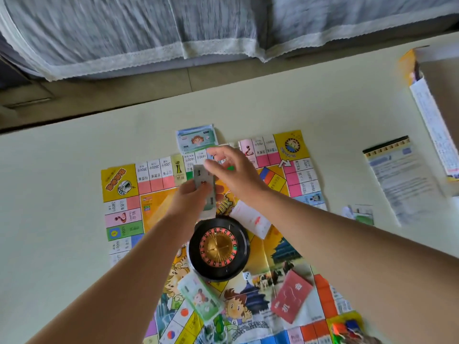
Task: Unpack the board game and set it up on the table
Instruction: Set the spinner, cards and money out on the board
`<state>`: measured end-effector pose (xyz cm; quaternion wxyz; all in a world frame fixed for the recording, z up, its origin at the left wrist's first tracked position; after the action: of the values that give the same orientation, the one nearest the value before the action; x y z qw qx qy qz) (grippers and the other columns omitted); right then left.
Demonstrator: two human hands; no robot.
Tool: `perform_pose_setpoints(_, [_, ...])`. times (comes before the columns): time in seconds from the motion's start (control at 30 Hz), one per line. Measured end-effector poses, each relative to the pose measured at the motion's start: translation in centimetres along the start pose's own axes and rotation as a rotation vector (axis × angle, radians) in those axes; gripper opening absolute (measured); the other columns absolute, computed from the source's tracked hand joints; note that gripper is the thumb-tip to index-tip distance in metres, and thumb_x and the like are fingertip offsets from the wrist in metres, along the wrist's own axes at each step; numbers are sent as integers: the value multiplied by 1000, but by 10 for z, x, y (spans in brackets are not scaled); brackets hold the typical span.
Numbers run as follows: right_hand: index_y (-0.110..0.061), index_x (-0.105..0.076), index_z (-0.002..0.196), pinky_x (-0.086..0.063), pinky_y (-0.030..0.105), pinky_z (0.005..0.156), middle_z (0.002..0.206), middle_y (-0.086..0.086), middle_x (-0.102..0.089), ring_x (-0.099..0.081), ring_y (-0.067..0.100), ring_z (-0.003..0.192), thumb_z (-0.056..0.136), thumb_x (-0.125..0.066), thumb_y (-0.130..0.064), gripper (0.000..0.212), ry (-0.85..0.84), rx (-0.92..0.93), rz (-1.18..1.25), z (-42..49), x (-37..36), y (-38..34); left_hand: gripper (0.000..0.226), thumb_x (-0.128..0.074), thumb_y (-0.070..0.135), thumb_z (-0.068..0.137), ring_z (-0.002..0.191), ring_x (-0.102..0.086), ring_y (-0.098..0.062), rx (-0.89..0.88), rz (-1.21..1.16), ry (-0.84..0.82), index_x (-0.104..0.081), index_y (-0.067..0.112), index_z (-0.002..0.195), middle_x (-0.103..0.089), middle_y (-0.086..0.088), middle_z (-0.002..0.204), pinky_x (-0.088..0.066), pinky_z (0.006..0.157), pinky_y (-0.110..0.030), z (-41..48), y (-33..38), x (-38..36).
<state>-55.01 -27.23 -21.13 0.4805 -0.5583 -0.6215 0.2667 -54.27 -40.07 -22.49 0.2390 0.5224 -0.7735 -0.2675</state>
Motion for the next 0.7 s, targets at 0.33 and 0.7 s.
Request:
perform_pose_setpoints(0.33, [-4, -64, 106, -46, 19, 62, 94, 5, -63, -57, 10, 79, 88, -67, -23, 26, 78, -97, 79, -73, 59, 54, 14, -51, 10, 98, 77, -66, -25, 204, 95, -311, -63, 6, 103, -69, -13, 87, -57, 73, -41, -53, -21, -86])
perform_pose_setpoints(0.7, [-7, -70, 89, -45, 15, 57, 68, -2, -62, -52, 5, 57, 82, -74, -20, 15, 126, -326, 156, -139, 138, 131, 12, -74, 9, 79, 90, -66, -33, 181, 150, -132, -67, 12, 88, -70, -14, 90, -53, 87, -48, -82, -56, -161])
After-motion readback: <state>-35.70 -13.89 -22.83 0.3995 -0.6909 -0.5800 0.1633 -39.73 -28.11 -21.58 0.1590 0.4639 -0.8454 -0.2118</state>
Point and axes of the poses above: each hand's wrist, its own z-axis towards the middle knuckle, its own x-axis out of the back of the hand, y = z × x, the point moved 7 cm from there along z, towards the middle knuckle
